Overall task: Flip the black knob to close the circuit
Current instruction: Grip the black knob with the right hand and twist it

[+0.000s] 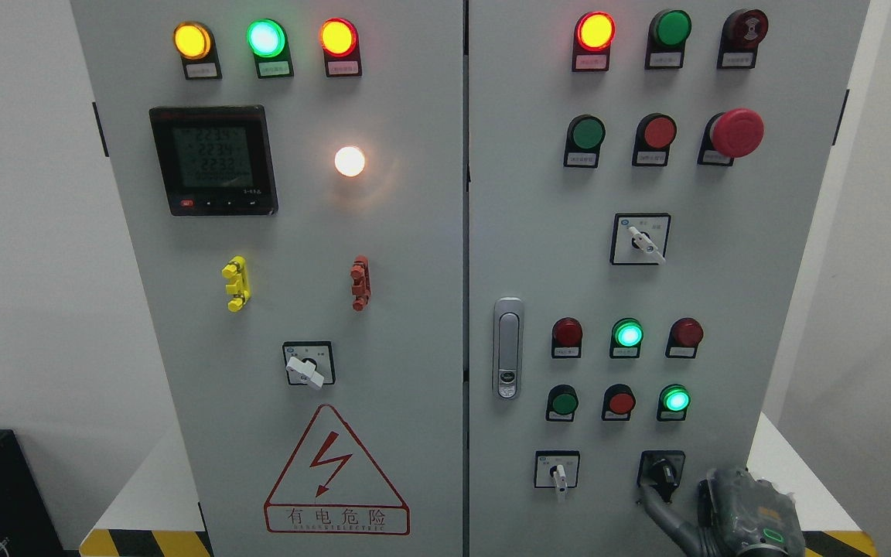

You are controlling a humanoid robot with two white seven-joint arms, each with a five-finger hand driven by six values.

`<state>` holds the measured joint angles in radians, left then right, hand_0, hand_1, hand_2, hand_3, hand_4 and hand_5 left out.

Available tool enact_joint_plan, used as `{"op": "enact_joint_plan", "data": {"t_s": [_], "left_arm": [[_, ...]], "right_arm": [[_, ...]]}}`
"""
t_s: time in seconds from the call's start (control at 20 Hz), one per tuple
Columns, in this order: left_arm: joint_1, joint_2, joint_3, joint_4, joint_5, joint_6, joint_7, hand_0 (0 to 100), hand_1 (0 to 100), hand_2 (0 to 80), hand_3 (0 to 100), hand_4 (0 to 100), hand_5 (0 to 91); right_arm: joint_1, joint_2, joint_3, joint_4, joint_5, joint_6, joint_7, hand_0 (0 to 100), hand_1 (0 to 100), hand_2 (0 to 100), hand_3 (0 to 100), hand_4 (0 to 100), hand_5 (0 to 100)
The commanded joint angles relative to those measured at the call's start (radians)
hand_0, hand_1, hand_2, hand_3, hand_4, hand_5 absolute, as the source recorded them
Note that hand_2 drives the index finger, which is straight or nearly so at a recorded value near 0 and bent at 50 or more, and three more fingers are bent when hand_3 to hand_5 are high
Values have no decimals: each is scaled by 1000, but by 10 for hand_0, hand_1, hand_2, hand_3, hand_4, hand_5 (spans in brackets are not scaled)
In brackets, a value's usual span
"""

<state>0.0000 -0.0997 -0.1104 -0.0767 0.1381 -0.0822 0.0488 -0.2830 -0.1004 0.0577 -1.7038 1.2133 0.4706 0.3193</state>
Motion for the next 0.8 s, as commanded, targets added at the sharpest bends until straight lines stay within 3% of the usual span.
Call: {"op": "enact_joint_plan", "data": {"t_s": [0.0, 0.75], "left_arm": [[21, 0, 0, 0, 0, 1, 0, 120, 556, 0, 0, 0, 0], [21, 0, 0, 0, 0, 1, 0, 120, 556, 0, 0, 0, 0]], "right_arm": [[1, -4, -9, 6, -1, 0, 0, 0, 49, 869, 1000, 911, 948], [-8, -7, -33, 13, -15, 0, 0, 0, 58, 865, 1000, 911, 948]]}}
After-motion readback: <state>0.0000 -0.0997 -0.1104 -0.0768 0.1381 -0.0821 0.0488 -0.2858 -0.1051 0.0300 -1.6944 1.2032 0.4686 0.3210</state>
